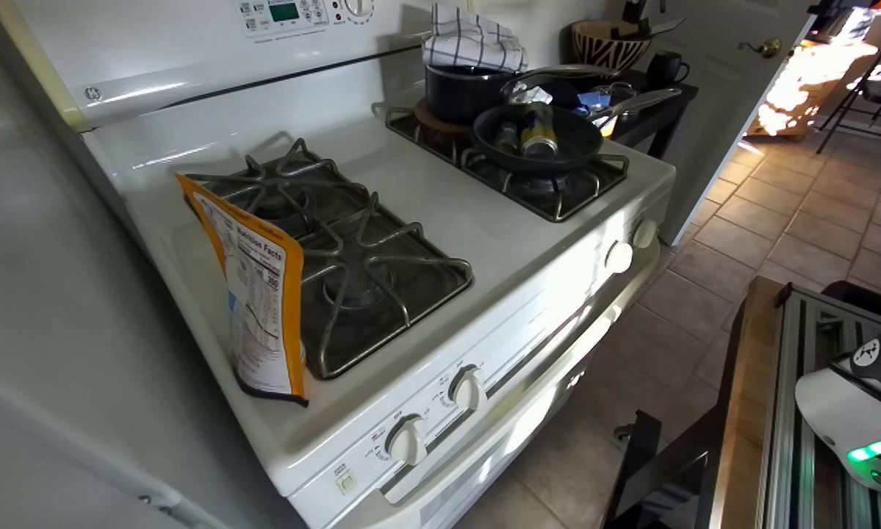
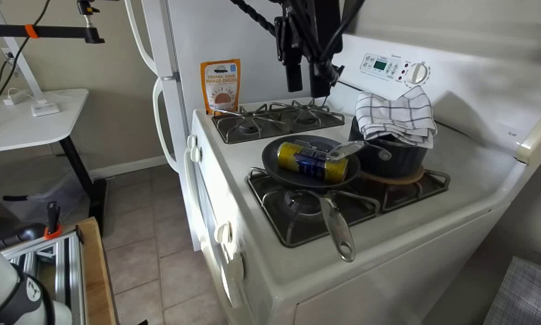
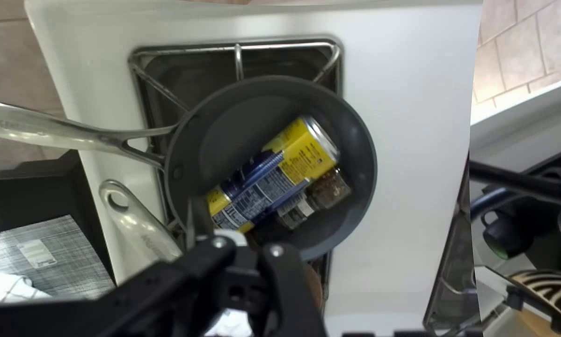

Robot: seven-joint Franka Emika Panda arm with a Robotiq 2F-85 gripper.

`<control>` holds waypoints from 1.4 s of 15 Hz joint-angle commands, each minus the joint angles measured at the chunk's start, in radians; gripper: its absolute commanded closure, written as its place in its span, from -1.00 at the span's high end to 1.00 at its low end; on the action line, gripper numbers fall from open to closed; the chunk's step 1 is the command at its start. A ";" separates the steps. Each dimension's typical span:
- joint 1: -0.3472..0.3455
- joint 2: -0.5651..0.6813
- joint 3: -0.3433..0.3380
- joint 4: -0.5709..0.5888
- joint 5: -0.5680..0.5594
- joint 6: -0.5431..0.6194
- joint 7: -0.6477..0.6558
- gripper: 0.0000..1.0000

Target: Remove the yellow can from the pan and put it on the stove

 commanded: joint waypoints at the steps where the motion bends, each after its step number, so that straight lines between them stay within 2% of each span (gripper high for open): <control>1: 0.014 0.053 0.019 0.033 0.065 -0.014 0.203 1.00; 7: 0.036 0.123 0.026 0.012 0.213 0.031 0.467 1.00; 8: 0.039 0.095 0.020 0.017 0.164 0.002 0.401 1.00; 12: 0.045 0.127 0.017 0.017 0.186 0.007 0.447 1.00; 16: 0.034 0.184 0.009 -0.008 0.193 0.159 0.565 1.00; 21: 0.040 0.266 -0.007 -0.019 0.151 0.318 0.608 1.00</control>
